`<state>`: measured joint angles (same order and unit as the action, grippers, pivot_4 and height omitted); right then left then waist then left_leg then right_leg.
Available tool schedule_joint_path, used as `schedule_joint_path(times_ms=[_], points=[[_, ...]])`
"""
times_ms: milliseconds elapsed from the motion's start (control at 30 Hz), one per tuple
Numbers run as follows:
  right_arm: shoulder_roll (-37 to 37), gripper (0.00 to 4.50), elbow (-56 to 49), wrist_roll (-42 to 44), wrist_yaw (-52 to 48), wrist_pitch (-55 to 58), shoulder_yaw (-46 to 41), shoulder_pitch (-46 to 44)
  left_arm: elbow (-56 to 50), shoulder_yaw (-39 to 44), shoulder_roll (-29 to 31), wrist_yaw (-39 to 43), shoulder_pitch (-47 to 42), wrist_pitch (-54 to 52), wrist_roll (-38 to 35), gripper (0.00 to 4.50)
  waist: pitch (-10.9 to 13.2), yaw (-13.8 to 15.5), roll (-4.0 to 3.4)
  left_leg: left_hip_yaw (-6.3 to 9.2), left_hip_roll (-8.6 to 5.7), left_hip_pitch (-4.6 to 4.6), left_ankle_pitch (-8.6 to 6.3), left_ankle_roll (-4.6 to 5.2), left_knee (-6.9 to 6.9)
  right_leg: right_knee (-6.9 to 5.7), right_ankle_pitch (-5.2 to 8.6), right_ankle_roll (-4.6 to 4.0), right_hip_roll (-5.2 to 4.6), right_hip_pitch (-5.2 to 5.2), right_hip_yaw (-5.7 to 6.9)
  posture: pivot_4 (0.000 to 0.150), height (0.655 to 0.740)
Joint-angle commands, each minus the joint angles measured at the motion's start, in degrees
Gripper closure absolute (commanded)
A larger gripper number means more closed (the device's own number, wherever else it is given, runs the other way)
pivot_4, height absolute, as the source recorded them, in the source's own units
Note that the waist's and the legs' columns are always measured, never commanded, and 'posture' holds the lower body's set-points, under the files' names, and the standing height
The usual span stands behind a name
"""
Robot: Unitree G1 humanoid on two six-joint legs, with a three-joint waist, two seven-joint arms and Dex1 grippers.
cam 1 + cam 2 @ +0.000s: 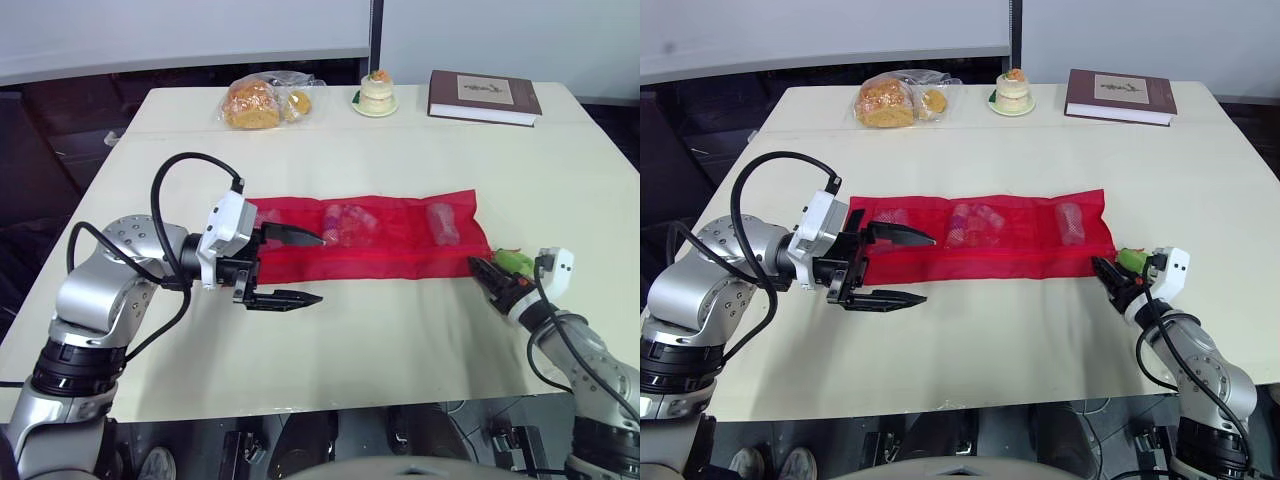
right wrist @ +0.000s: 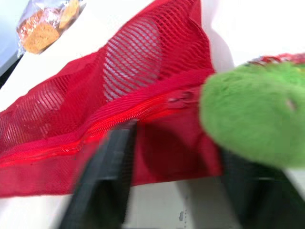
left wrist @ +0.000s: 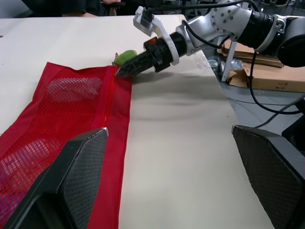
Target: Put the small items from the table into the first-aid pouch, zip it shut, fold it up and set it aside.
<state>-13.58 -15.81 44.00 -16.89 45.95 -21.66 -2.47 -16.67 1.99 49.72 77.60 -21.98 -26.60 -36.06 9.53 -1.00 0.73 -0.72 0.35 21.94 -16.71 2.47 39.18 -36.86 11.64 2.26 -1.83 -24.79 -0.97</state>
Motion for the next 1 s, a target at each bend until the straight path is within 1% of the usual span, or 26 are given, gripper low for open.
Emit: schedule_joint_path(times_ms=[33, 67, 100, 267, 367, 500, 667, 767, 900, 933, 1000], points=[[-0.45, 4.03, -1.04, 0.82, -0.55, -1.16, 0.13, -0.55, -0.10, 1.16, -0.06, -0.15, -0.10, 1.44, 0.02, 0.00, -0.01, 0.03, 0.01, 0.00, 0.00, 0.00, 0.00, 0.00, 0.00, 0.00, 0.00, 0.00, 0.00, 0.01, 0.00, 0.150, 0.7289], [-0.89, 4.37, -1.32, 1.20, -0.65, -1.29, -0.48, -0.55, 0.11, 0.99, -0.14, -0.18, -0.26, 1.60, 0.17, 0.00, -0.01, 0.08, 0.02, 0.00, 0.00, 0.00, 0.00, 0.00, 0.01, 0.00, 0.00, 0.00, -0.01, 0.01, 0.00, 0.150, 0.7289], [-1.57, 4.45, -1.80, 1.63, -0.79, -1.47, -1.40, -0.43, 0.39, 0.79, -0.27, -0.22, -0.50, 1.83, 0.31, 0.00, 0.00, 0.14, 0.00, -0.01, 0.00, 0.00, 0.00, 0.00, 0.01, 0.00, 0.00, 0.00, -0.01, 0.01, 0.00, 0.150, 0.7289], [-5.52, 4.45, -3.83, 3.34, -1.90, -1.47, -4.33, 1.48, 0.55, 0.74, -1.04, -0.85, -1.70, 1.47, -0.27, 0.00, 0.01, 0.51, -0.01, -0.02, -0.05, 0.04, 0.00, 0.00, 0.01, 0.01, 0.00, 0.00, -0.06, 0.00, -0.01, 0.150, 0.7289], [-10.90, 4.45, -5.40, 5.71, -4.15, -0.21, -8.90, 4.68, 0.60, 0.62, -1.44, -1.21, -2.34, 1.46, -0.27, 0.00, 0.02, 0.62, -0.02, 0.00, -0.07, 0.05, -0.01, 0.02, 0.02, 0.01, 0.00, 0.00, -0.08, 0.01, -0.01, 0.150, 0.7289], [-19.10, 4.45, -4.67, 8.31, -7.40, 1.06, -16.10, 8.12, 1.05, 0.79, -1.75, -1.60, -2.81, 1.62, -0.04, 0.00, 0.03, 0.56, -0.03, -0.06, -0.10, 0.04, -0.02, 0.04, 0.03, 0.02, 0.00, 0.01, -0.09, 0.02, -0.08, 0.150, 0.7289], [-28.60, 4.45, -5.50, 11.97, -12.09, 3.26, -20.89, 8.65, 2.04, 1.23, -1.46, -1.74, -3.25, 2.06, 0.31, 0.00, 0.04, 0.15, 0.00, -0.12, -0.05, -0.02, -0.03, 0.05, 0.03, 0.01, 0.10, 0.18, 0.00, 0.04, -0.13, 0.150, 0.7289], [-33.85, 4.45, -8.09, 13.68, -14.19, 5.10, -18.58, 5.70, 2.52, 1.06, -1.64, -1.96, -3.83, 2.17, 0.52, 0.00, 0.05, 0.08, -0.02, -0.17, -0.04, -0.04, -0.04, 0.07, 0.01, 0.01, 0.09, 0.17, 0.01, 0.03, -0.19, 0.150, 0.7289], [-37.31, 4.45, -11.11, 14.43, -14.48, 7.05, -11.98, 0.26, 2.77, 1.02, -1.65, -1.97, -4.02, 2.33, 0.68, 0.00, 0.07, 0.21, 0.05, -0.14, -0.02, -0.03, -0.05, 0.08, 0.01, 0.01, 0.09, 0.18, 0.04, 0.03, -0.15, 0.150, 0.7289], [-37.60, 4.45, -12.68, 14.61, -14.05, 8.34, -6.97, -3.62, 2.82, 1.26, -1.61, -2.11, -3.97, 2.37, 0.70, 0.00, 0.10, 0.26, 0.09, -0.12, -0.02, -0.03, -0.05, 0.08, 0.01, 0.01, 0.09, 0.18, 0.04, 0.03, -0.14, 0.150, 0.7289], [-36.67, 4.45, -14.52, 12.35, -12.97, 11.17, 5.27, -13.17, 2.95, 1.54, -1.64, -2.52, -3.98, 2.42, 0.82, 0.00, 0.13, -0.12, 0.14, -0.17, -0.02, -0.04, -0.05, 0.08, 0.03, 0.02, 0.07, 0.14, 0.02, 0.02, -0.18, 0.150, 0.7289]])
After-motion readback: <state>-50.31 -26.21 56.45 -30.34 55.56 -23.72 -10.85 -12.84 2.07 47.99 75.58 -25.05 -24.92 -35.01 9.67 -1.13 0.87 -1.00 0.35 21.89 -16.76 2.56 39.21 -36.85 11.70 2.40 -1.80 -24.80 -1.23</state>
